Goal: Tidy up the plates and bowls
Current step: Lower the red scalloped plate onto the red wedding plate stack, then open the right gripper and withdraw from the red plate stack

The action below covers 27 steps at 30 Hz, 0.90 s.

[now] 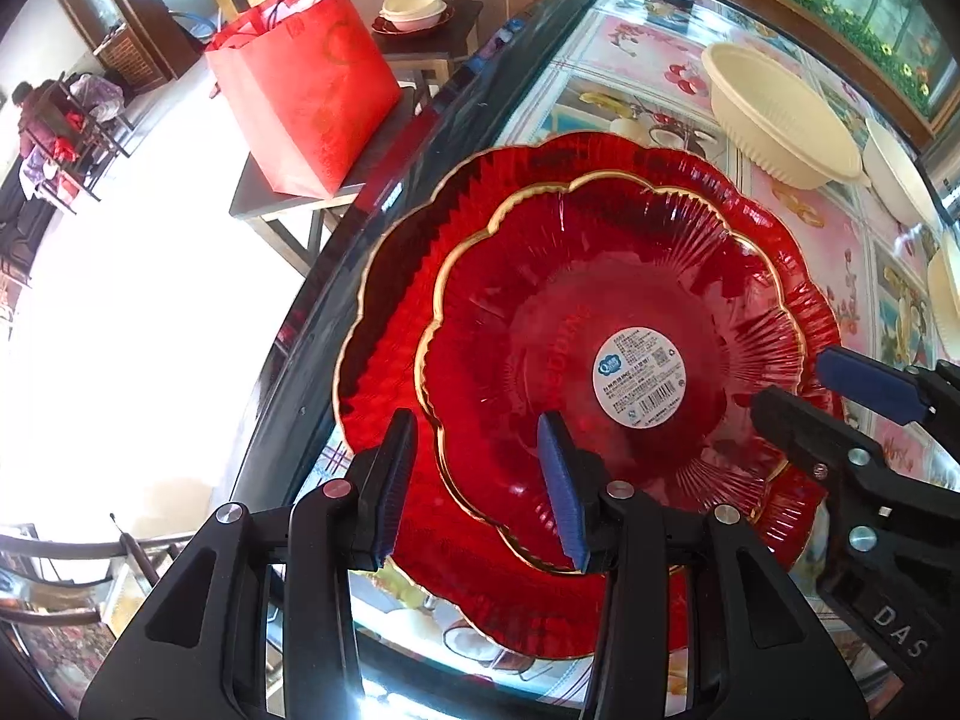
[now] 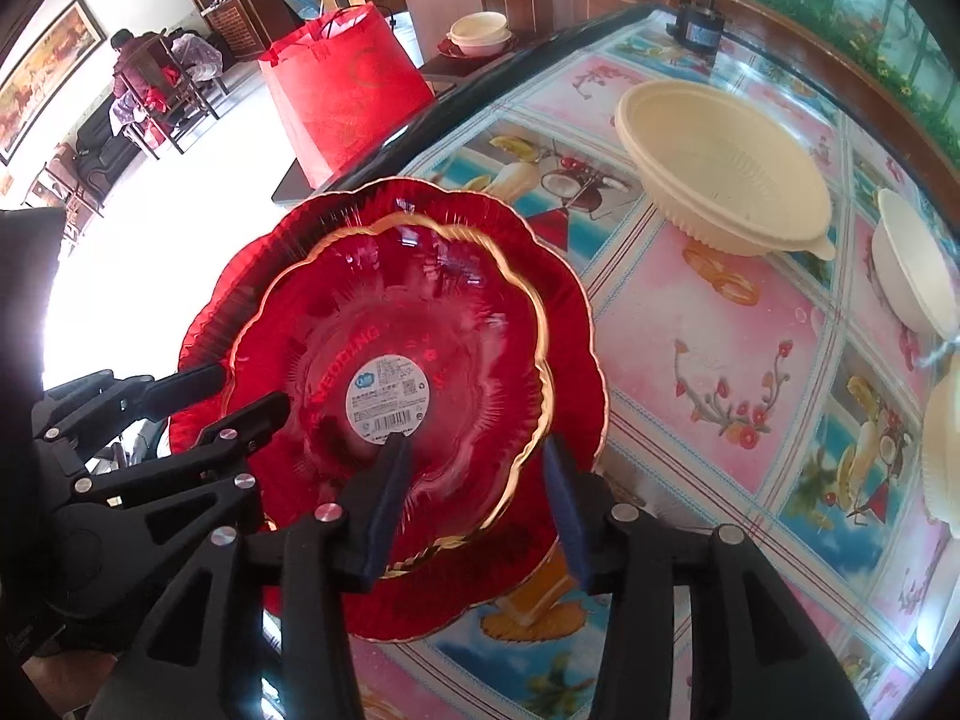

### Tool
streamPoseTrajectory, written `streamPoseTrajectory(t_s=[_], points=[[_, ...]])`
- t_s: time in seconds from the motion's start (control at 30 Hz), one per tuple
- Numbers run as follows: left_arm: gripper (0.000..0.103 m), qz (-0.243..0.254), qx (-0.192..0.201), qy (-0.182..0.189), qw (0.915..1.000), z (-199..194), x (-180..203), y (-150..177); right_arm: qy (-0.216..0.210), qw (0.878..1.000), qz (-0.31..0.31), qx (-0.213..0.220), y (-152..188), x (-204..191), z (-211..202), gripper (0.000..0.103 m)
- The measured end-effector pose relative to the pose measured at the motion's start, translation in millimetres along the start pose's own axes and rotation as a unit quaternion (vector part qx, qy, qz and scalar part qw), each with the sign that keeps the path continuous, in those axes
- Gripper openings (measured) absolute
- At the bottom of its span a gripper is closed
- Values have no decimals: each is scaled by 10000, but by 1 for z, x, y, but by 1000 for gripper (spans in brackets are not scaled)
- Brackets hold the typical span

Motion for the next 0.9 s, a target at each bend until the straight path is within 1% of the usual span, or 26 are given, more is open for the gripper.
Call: streamPoseTrajectory(t_s=[0.13,0.27,0.33,0.4,0.5,0.6,0.67,0.73,0.77,0.8,0.9], points=[[42,-135,125,12,9998,-10,-1,-2,17,9999,-11,163,-5,1,-11,47],[42,-198,278,2,9994,-19,1,-4,111,9988,1,481,-15,6,-30,49],[42,-217,327,-9,9992,-23,2,-4,72,9979,-25,647,-21,3,-42,52],[42,-244,360,7,9991,-25,4,-5,37,9967,-135,795,-27,-1,-52,58],[42,-270,496,119,9983,-32,12,-9,25,9955,-175,931,-28,0,-62,62],[42,-234,605,254,9976,-39,24,-12,89,9955,-50,945,-20,15,-65,64],[42,-176,645,313,9973,-43,34,-14,218,9952,72,948,-14,32,-67,66],[42,-125,671,373,9970,-47,44,-16,304,9950,181,939,-8,45,-71,70],[42,-100,697,412,9967,-49,50,-17,342,9947,273,930,-4,54,-73,77],[42,-82,705,449,9965,-49,55,-18,358,9944,336,938,-1,59,-76,81],[42,0,697,566,9960,-53,72,-19,453,9931,525,942,9,75,-83,81]])
Point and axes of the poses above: each gripper's, at about its wrist camera, not at the fingertips, and z roughly the way its jaws point, x to its right, y to its underside, the point moved 10 cm from there along z, roughly the way its jaws point, and after that the axes turned 13 degrees about x, right-handed, at the moved point
